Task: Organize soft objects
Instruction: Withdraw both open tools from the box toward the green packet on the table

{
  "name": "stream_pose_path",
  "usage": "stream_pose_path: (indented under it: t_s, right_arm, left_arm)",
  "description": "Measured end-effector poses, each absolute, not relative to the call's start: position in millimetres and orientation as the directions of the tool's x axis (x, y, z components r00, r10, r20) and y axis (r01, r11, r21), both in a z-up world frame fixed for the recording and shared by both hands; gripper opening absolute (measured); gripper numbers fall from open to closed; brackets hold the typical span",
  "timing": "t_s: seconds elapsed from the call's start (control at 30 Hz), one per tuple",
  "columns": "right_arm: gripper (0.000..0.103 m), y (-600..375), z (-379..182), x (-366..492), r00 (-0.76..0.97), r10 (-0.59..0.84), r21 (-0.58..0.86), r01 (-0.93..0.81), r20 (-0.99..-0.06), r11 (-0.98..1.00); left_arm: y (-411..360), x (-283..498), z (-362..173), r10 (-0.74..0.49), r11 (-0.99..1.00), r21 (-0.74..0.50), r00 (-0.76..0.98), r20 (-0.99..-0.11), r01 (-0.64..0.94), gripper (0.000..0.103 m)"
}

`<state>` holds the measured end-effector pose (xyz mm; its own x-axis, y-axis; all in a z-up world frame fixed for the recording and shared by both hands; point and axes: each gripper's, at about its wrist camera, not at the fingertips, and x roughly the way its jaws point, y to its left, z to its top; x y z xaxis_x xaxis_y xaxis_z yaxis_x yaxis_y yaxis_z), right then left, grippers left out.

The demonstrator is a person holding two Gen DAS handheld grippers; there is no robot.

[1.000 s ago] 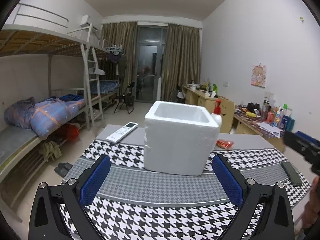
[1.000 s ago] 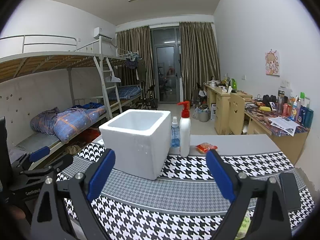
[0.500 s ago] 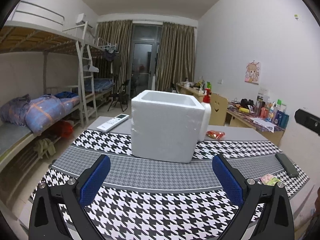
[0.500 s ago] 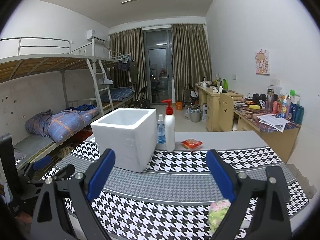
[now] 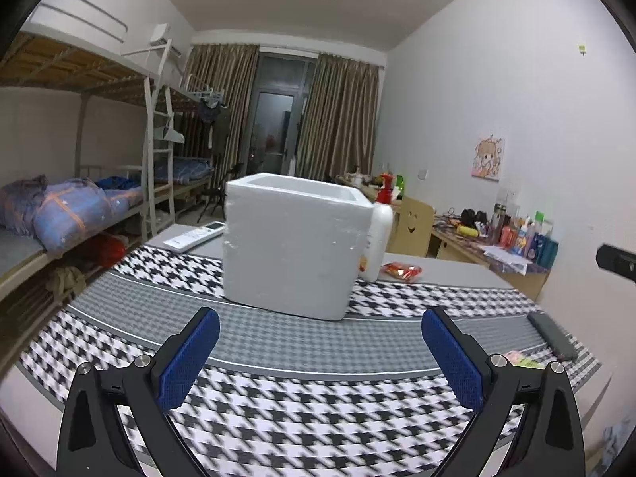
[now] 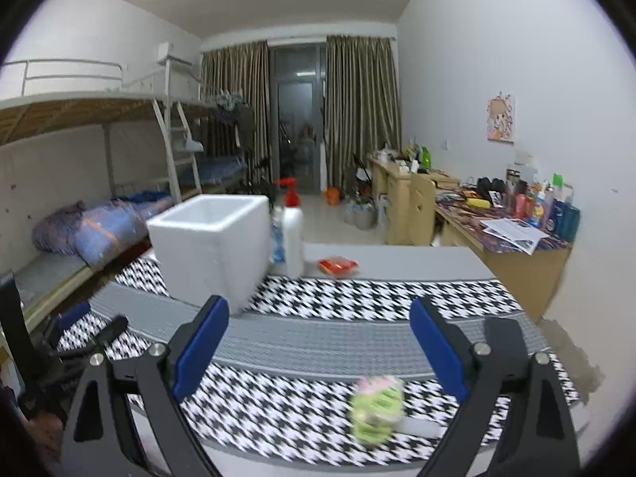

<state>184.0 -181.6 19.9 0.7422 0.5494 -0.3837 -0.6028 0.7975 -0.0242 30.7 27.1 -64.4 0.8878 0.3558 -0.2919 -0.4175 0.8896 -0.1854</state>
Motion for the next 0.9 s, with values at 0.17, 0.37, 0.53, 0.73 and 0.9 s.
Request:
stream_pose_path:
  t_s: [0.17, 0.37, 0.53, 0.73, 0.9]
  right_arm:
    - [0.095, -199, 23, 185, 0.751, 0.534, -0.042, -0.593, -0.388, 0.804]
    - [0.095, -216, 22, 187, 0.743, 0.544, -0.006, -0.593, -0.389, 0.805]
    - [0.095, -227, 13, 193, 0.741, 0.540, 0.009, -0.586, -0.400, 0.810]
    - [0.095, -235, -1, 201, 0.731, 0.534, 0.031, -0.578, -0.424, 0.816]
    - [0.095, -236, -10, 200, 0.727, 0.535, 0.024, -0.583, -0.430, 0.812]
  left_arm:
    - [9, 49, -65, 0.322, 0.902, -0.188, 0.895, -0.308, -0.389, 0.102]
    - [-11, 61, -63, 0.286, 0.919, -0.177, 0.905, -0.314, -0.352, 0.102]
    - [-25, 70, -63, 0.242, 0.935, -0.172, 0.913, -0.330, -0.310, 0.102]
    - [-47, 82, -65, 0.180, 0.957, -0.151, 0.918, -0.352, -0.246, 0.102]
    - [-63, 94, -70, 0.149, 0.968, -0.132, 0.916, -0.373, -0.212, 0.102]
